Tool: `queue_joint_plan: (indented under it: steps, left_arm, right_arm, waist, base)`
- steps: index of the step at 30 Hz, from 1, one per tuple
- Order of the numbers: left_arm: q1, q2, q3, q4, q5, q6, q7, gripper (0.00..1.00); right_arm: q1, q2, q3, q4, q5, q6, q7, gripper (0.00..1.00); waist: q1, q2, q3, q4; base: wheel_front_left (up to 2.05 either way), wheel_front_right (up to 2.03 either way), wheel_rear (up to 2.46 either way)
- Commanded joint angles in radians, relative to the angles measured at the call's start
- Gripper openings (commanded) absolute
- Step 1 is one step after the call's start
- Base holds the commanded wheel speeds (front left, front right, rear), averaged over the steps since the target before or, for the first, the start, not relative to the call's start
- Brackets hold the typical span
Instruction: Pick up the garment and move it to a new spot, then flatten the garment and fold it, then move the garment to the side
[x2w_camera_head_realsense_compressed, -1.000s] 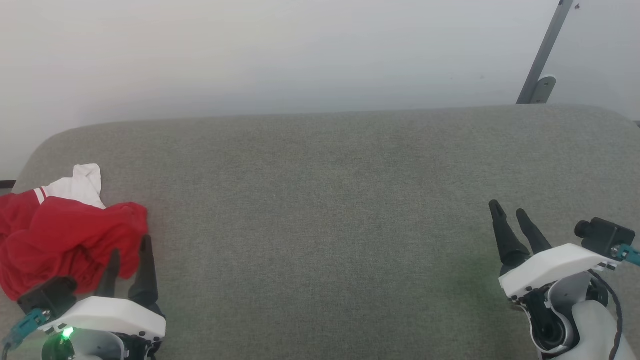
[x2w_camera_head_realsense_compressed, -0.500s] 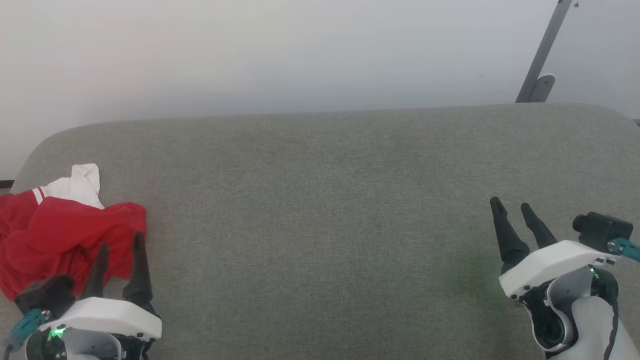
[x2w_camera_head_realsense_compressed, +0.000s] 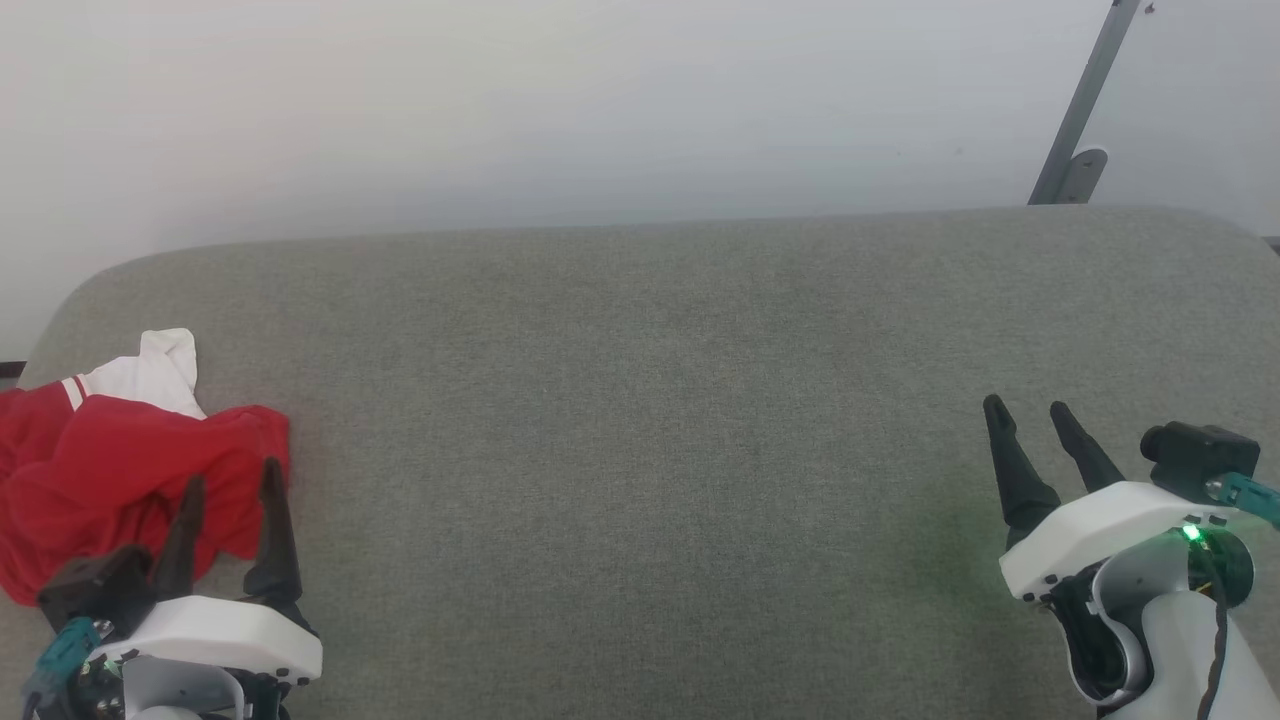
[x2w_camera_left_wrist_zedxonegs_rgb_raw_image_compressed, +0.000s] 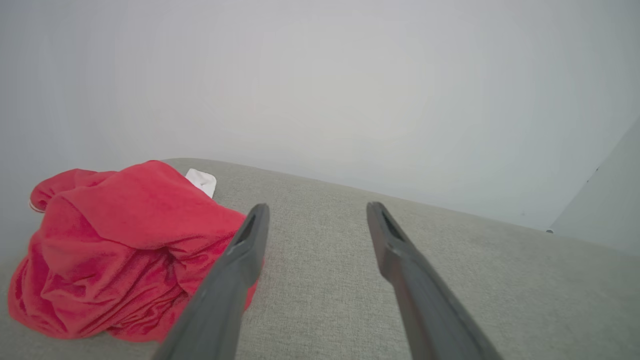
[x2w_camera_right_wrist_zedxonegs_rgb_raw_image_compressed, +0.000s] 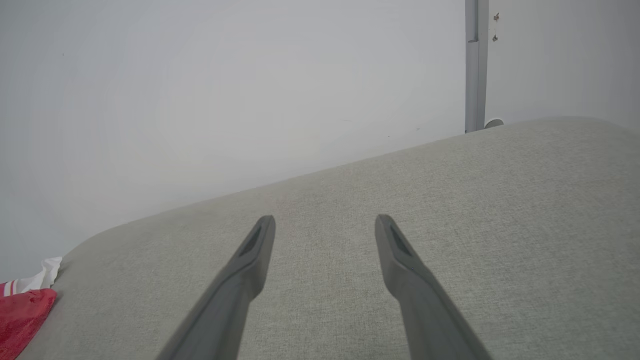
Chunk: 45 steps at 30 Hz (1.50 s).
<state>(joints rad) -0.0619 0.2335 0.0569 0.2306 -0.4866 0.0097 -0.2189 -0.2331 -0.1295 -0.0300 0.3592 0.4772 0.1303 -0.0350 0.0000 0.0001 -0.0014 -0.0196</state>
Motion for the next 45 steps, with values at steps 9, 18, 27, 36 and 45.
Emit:
queue_joint_plan:
  steps: [9,18,27,36,45]
  left_arm:
    - [0.009,0.005,0.011,-0.008,0.083,-0.004,-0.024,1.00]
    - [0.011,0.015,0.011,-0.001,0.142,-0.015,-0.041,1.00]
    - [0.013,0.019,0.013,0.004,0.164,-0.024,-0.047,1.00]
    - [0.011,0.018,0.014,0.009,0.160,-0.031,-0.047,1.00]
    - [-0.001,0.019,0.030,0.023,0.145,-0.027,-0.047,1.00]
  right_arm:
    - [0.008,-0.004,-0.004,-0.018,-0.080,0.001,-0.002,1.00]
    - [0.007,-0.006,-0.010,-0.022,-0.141,0.001,0.001,1.00]
    - [0.013,-0.008,-0.017,-0.031,-0.165,0.001,0.005,1.00]
    - [0.018,-0.007,-0.021,-0.040,-0.167,0.001,0.008,1.00]
    - [0.008,0.000,-0.007,-0.052,-0.158,0.001,0.018,1.00]
  waist:
    - [0.0000,-0.0001,0.000,-0.001]
    - [0.0000,-0.0001,0.000,-0.002]
    - [0.0000,-0.0001,-0.001,-0.002]
    - [0.0000,-0.0001,-0.001,-0.001]
    - [0.0000,-0.0001,-0.007,0.029]
  base:
    - [0.00,0.00,0.00]
    - [0.00,0.00,0.00]
    - [0.00,0.00,0.00]
    - [0.00,0.00,0.00]
    - [0.00,0.00,0.00]
